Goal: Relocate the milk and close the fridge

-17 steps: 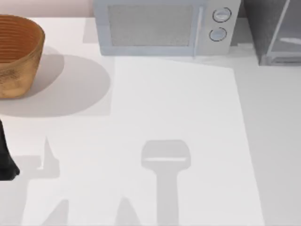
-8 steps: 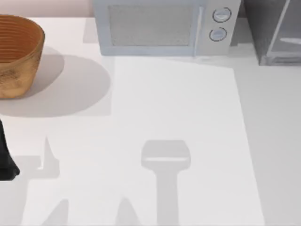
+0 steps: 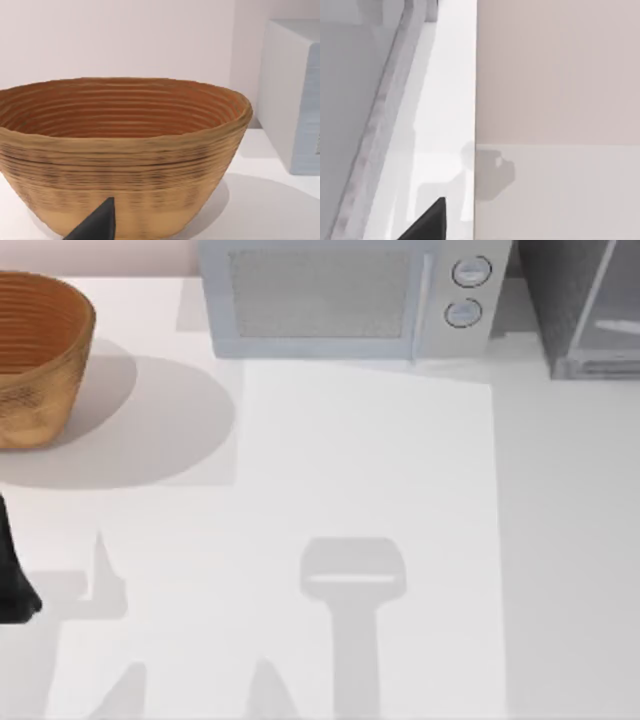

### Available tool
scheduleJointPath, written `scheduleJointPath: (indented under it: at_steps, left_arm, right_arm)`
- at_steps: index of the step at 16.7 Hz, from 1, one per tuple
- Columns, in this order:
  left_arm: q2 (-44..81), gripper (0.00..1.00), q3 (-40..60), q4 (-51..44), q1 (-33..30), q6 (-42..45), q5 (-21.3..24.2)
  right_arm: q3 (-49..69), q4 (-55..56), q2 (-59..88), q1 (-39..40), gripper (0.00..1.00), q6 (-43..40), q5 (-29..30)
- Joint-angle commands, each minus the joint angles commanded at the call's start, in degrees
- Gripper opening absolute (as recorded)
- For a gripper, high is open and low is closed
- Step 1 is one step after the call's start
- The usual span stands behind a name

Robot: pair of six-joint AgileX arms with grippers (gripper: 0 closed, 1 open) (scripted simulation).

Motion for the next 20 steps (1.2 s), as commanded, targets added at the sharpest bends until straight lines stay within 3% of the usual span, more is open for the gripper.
scheduleJointPath:
  at_steps: [5, 13, 20]
  left_arm:
    - [0.00, 1.00, 0.00, 0.00, 0.00, 0.00, 0.00]
    - [0.00, 1.00, 0.00, 0.00, 0.00, 0.00, 0.00]
    - [0.00, 1.00, 0.00, 0.00, 0.00, 0.00, 0.00]
  right_arm:
    - [-0.91, 11.40, 1.07, 9.46, 1.00, 12.51, 3.97]
    - [-1.37, 12.79, 0.74, 10.53, 1.00, 13.92, 5.15]
    - [-6.89, 18.45, -2.44, 27.90, 1.00, 24.64, 18.34]
